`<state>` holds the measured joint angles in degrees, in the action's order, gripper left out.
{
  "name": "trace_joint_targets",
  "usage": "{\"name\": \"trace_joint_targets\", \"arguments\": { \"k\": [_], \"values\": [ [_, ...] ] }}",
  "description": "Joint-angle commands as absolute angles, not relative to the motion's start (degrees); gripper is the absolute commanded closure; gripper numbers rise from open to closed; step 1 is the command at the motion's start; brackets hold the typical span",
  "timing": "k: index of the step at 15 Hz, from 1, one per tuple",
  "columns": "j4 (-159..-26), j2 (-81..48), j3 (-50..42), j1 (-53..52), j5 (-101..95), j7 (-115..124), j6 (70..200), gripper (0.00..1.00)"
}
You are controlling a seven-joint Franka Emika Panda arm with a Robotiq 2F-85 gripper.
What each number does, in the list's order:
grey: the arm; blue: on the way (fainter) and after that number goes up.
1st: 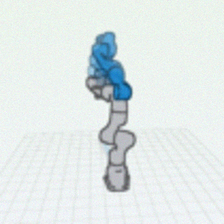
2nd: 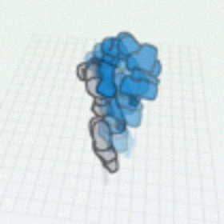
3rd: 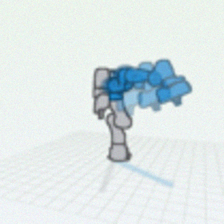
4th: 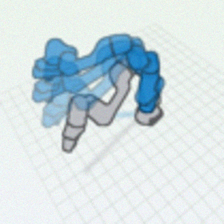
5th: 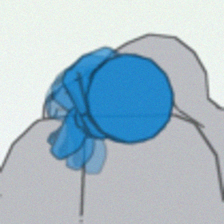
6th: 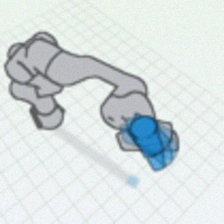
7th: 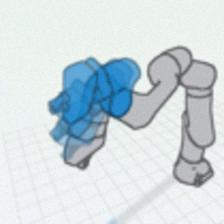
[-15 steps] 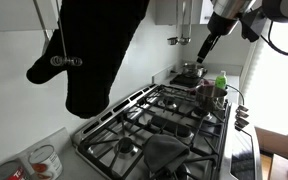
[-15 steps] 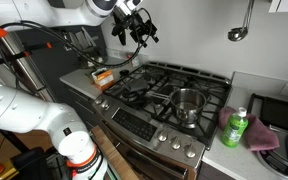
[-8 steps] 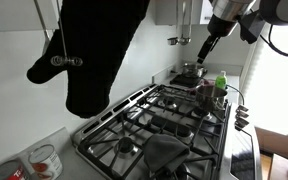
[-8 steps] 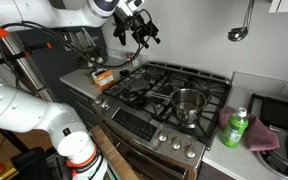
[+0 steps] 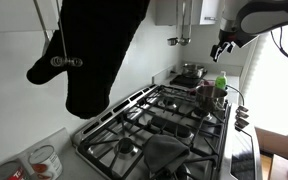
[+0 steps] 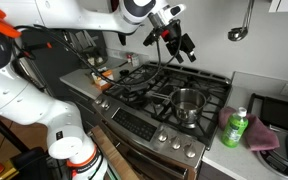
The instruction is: Move the pot to the right, then remove the cloth from the pot handle and pour water in the pot
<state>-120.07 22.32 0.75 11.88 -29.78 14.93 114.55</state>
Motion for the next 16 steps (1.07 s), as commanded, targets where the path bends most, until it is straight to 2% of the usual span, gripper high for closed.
{"name": "trace_joint_targets", "arguments": {
  "k": [1,10,16],
  "values": [
    [-115.5,17.01,-2.76,14.45,-29.05,18.47,110.7,0.0],
    [-105.18,6.87,-12.86,17.81,-19.32,21.86,100.01,0.0],
    [-105.35,6.19,-14.15,17.52,-19.53,22.05,101.31,0.0]
  ]
}}
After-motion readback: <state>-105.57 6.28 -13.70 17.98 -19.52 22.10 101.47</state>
